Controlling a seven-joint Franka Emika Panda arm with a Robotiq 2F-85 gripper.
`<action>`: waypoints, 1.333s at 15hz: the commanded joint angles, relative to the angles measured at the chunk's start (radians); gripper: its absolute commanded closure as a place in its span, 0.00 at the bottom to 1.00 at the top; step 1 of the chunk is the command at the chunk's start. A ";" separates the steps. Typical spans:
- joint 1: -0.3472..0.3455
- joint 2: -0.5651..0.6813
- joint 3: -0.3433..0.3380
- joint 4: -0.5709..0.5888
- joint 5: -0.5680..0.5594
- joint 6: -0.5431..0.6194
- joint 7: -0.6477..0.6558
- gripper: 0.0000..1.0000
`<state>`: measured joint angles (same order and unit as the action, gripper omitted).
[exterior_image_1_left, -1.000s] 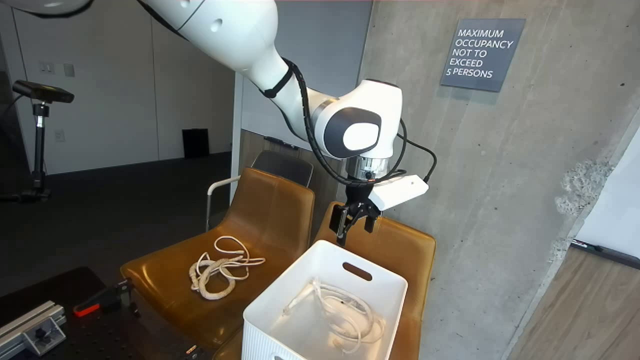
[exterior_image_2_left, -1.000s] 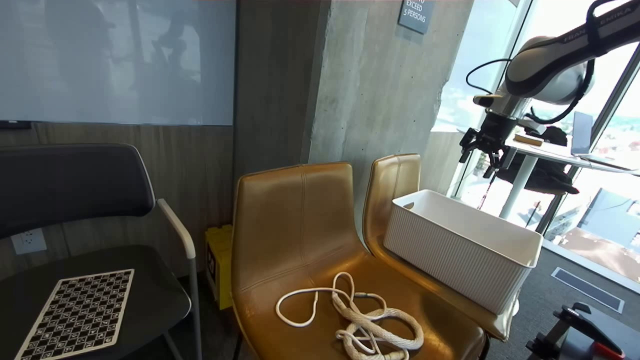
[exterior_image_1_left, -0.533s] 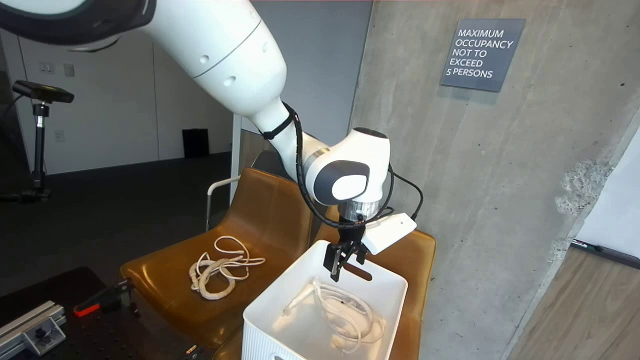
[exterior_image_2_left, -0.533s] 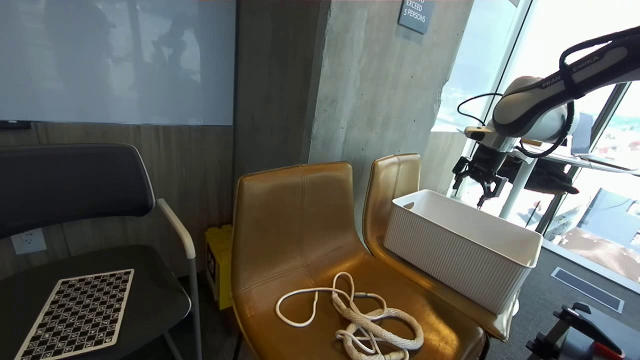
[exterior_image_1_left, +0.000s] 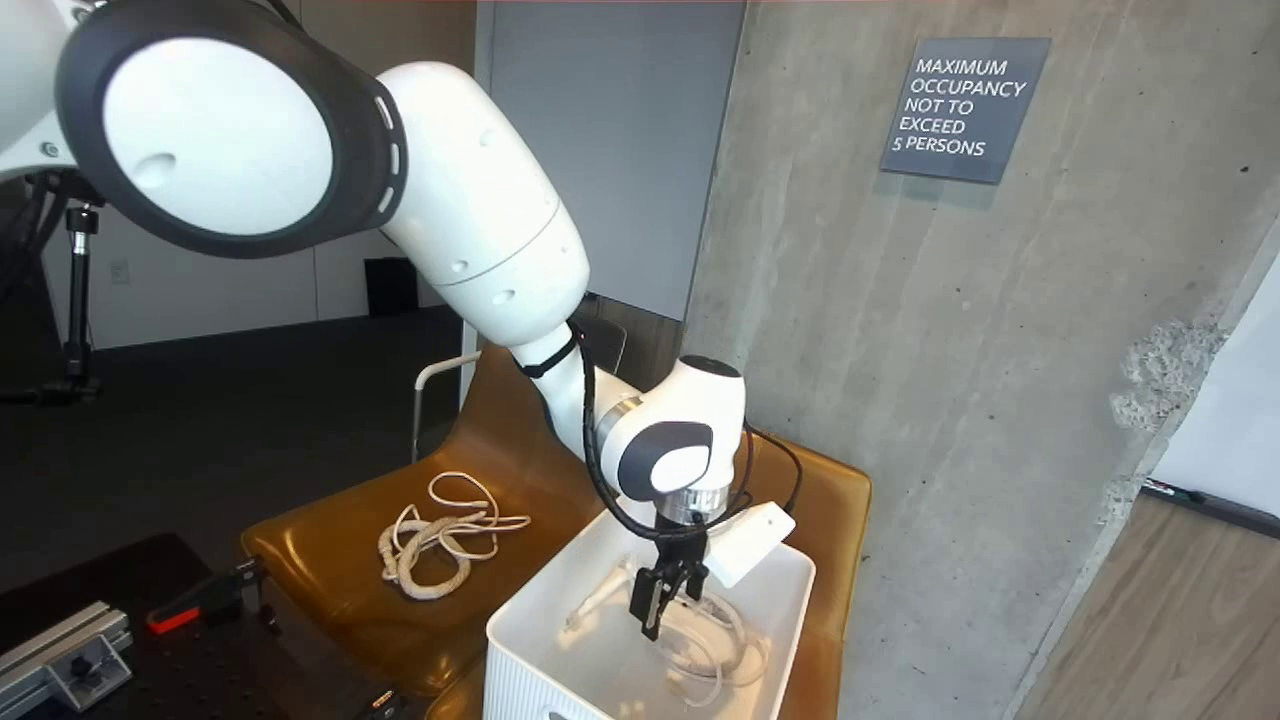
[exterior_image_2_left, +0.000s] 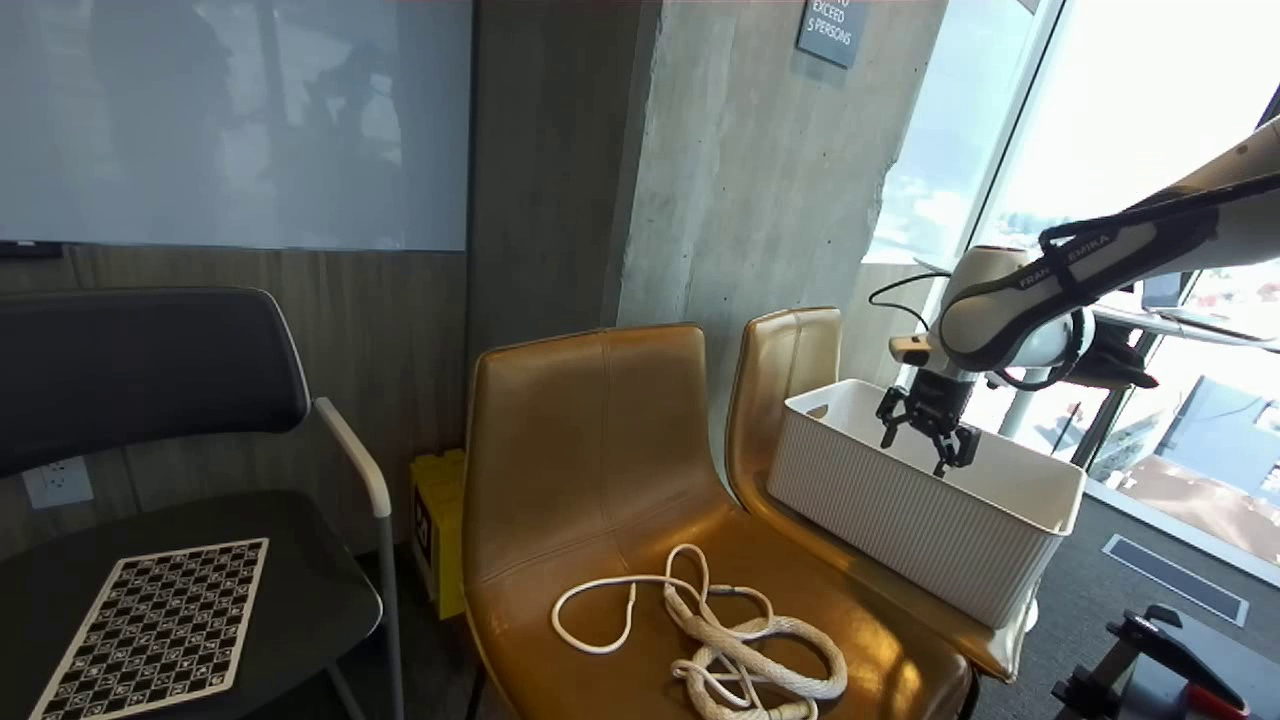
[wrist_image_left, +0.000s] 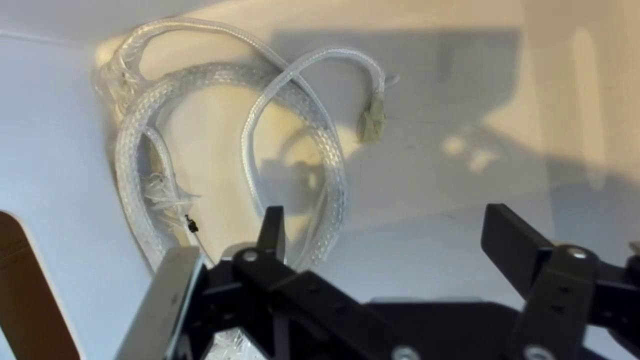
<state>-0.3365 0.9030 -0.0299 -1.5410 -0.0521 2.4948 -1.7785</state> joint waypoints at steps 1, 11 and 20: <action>0.019 0.167 -0.022 0.197 -0.066 -0.022 0.003 0.00; 0.019 0.511 -0.079 0.690 -0.147 -0.138 -0.028 0.00; 0.011 0.604 -0.087 0.853 -0.148 -0.230 -0.070 0.66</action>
<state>-0.3232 1.4519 -0.1030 -0.7676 -0.1852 2.3029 -1.8370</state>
